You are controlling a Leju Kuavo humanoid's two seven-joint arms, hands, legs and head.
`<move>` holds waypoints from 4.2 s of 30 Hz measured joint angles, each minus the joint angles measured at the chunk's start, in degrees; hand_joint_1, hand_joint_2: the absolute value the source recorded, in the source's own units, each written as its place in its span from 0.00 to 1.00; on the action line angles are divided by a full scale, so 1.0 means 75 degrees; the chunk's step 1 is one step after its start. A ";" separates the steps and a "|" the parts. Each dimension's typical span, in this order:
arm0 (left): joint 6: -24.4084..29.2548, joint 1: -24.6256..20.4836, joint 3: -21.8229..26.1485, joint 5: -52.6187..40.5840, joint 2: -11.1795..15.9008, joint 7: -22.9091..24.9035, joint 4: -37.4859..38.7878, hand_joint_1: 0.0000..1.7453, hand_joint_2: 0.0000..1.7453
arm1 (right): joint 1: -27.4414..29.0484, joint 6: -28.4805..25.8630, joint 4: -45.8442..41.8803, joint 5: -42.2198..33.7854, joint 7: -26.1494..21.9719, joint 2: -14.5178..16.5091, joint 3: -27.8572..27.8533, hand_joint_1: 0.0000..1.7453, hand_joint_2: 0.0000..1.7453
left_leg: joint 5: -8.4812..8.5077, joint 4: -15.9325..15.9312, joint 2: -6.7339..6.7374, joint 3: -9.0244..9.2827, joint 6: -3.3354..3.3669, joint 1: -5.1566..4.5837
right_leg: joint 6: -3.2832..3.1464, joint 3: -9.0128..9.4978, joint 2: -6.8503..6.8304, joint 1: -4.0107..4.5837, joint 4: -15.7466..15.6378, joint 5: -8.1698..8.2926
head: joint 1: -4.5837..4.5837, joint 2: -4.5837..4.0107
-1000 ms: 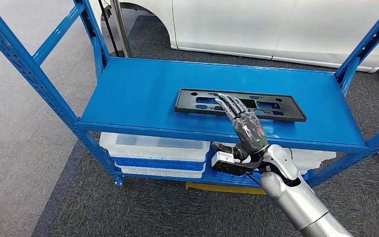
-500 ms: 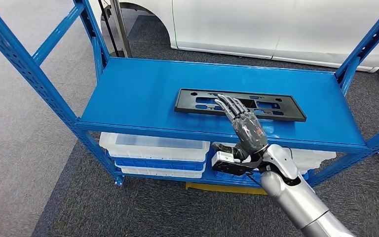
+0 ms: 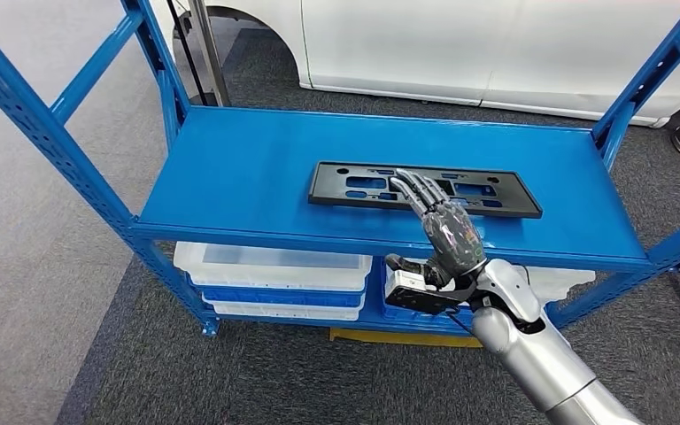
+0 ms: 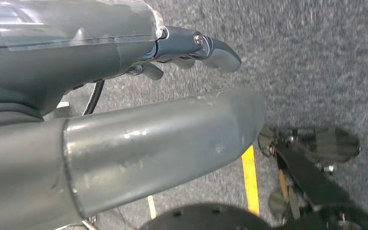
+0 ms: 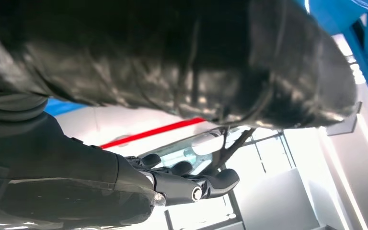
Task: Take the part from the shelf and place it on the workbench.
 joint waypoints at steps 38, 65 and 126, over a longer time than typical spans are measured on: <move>-0.0117 0.0020 0.0018 -0.0102 0.0065 -0.0117 0.0015 0.00 0.00 | 0.0204 0.0104 -0.0197 -0.0006 0.0120 -0.0262 0.0071 0.00 0.00 | -0.0209 0.0465 -0.0024 -0.0270 -0.0098 -0.0142 | -0.0287 0.0562 -0.0070 0.0192 -0.1655 0.1025 | 0.0031 -0.0001; -0.0359 -0.0017 0.0081 -0.0363 0.0065 -0.0208 0.0016 0.00 0.00 | -0.0663 0.0431 0.1184 0.1339 0.0793 0.0404 0.0746 0.00 1.00 | -0.0214 0.0394 -0.0017 -0.0222 -0.0164 -0.0141 | -0.0337 0.0605 -0.0040 0.0177 -0.1667 0.0970 | 0.0026 0.0000; -0.0562 -0.0039 0.0358 -0.0701 0.0059 -0.0364 0.0017 0.00 1.00 | -0.2062 -0.0767 0.5881 0.2414 0.1362 0.1936 0.1274 1.00 1.00 | -0.0214 0.0405 -0.0021 -0.0196 -0.0164 -0.0146 | -0.0331 0.0629 -0.0041 0.0174 -0.1671 0.0973 | 0.0026 -0.0001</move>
